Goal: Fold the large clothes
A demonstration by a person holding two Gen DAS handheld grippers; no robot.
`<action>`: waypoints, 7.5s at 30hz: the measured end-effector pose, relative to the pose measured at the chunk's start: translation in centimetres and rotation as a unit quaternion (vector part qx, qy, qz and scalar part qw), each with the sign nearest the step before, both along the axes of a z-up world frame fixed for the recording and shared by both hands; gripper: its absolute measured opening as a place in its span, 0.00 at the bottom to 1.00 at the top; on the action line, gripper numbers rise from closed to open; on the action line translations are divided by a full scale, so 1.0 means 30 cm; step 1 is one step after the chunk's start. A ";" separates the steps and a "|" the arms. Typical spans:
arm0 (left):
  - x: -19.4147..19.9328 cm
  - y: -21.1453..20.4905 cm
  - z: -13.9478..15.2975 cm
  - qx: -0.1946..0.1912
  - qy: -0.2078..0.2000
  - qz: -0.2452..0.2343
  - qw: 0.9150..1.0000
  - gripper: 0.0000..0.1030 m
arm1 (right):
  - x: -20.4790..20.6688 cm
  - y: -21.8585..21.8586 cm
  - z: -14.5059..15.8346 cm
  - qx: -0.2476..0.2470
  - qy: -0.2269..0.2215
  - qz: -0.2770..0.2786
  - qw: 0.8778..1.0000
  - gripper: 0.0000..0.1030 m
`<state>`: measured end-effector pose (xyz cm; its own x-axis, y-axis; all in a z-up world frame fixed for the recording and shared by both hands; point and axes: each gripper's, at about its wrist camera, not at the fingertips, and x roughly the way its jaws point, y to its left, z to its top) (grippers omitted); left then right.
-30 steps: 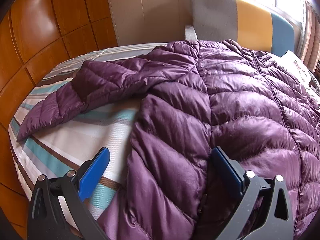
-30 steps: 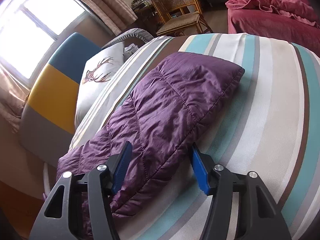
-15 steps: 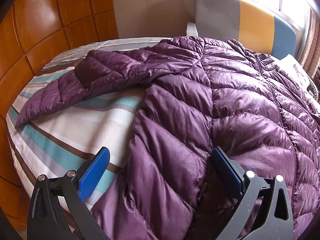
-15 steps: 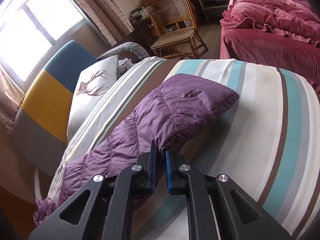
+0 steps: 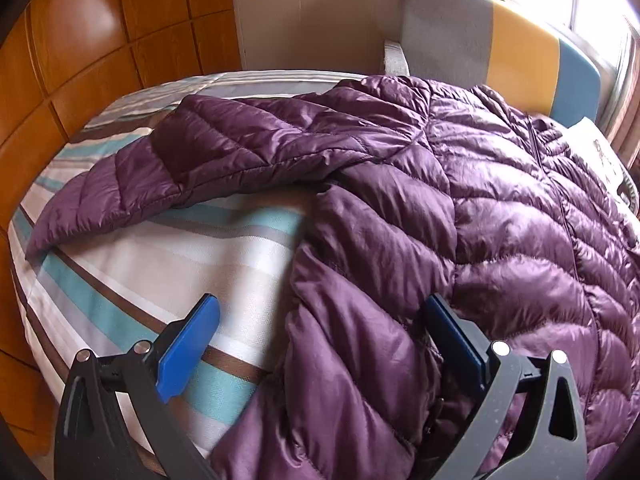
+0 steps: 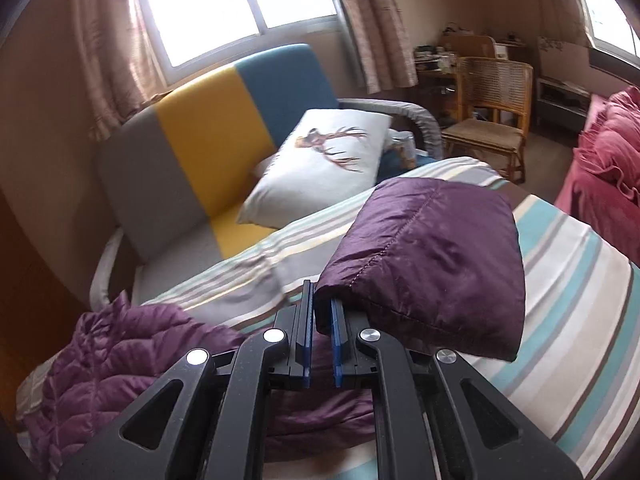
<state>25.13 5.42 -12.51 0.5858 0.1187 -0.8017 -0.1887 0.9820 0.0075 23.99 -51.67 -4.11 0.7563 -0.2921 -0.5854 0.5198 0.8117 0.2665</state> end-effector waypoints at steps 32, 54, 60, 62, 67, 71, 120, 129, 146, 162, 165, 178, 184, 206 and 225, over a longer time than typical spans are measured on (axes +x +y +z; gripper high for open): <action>-0.018 0.076 -0.027 -0.060 0.008 0.012 0.998 0.98 | 0.249 1.068 -0.233 -0.215 0.135 0.394 0.883 0.08; 0.302 -0.192 0.189 -0.123 -0.038 -0.101 0.987 0.87 | 0.034 0.643 -0.104 -0.113 0.081 0.248 0.959 0.01; 0.487 -0.377 0.151 -0.133 -0.011 -0.156 0.979 0.54 | 0.000 0.431 -0.081 -0.072 0.053 0.160 0.983 0.01; 0.531 -0.431 0.104 -0.123 0.013 -0.170 0.978 0.32 | -0.005 0.393 -0.087 -0.068 0.054 0.150 0.985 0.01; 0.513 -0.420 0.077 -0.133 0.005 -0.155 0.979 0.06 | -0.011 0.336 -0.097 -0.076 0.058 0.127 0.987 0.01; 0.445 -0.342 0.102 -0.133 -0.022 -0.135 0.982 0.05 | 0.009 0.302 -0.114 -0.056 0.053 0.118 0.990 0.01; 0.415 -0.343 0.048 -0.138 -0.026 -0.149 0.979 0.37 | 0.176 0.564 -0.308 -0.094 0.133 0.208 0.964 0.01; 0.193 0.068 0.146 -0.145 -0.086 -0.029 0.985 0.78 | 0.173 0.568 -0.306 -0.102 0.133 0.207 0.964 0.01; -0.147 1.012 -0.052 -0.255 -0.094 0.350 0.897 0.69 | 0.172 0.589 -0.300 -0.121 0.139 0.202 0.962 0.01; -0.093 0.861 0.146 -0.148 -0.181 0.298 0.926 0.05 | 0.172 0.592 -0.298 -0.125 0.141 0.201 0.961 0.01; -0.059 0.723 0.259 -0.115 -0.211 0.233 0.942 0.05 | 0.171 0.592 -0.298 -0.123 0.141 0.202 0.961 0.01; 0.102 0.124 0.349 -0.071 -0.195 0.015 0.978 0.05 | 0.164 0.580 -0.255 -0.117 0.140 0.210 0.960 0.01; 0.116 -0.143 0.327 -0.037 -0.176 -0.066 0.982 0.05 | 0.116 0.560 -0.204 -0.130 0.129 0.202 0.962 0.01; 0.105 -0.730 0.133 0.014 -0.077 -0.255 0.964 0.17 | 0.098 0.496 -0.281 -0.089 0.117 0.178 0.973 0.01; 0.142 -0.181 0.212 -0.046 -0.100 -0.141 0.984 0.41 | 0.115 0.548 -0.143 0.007 0.068 0.241 0.968 0.58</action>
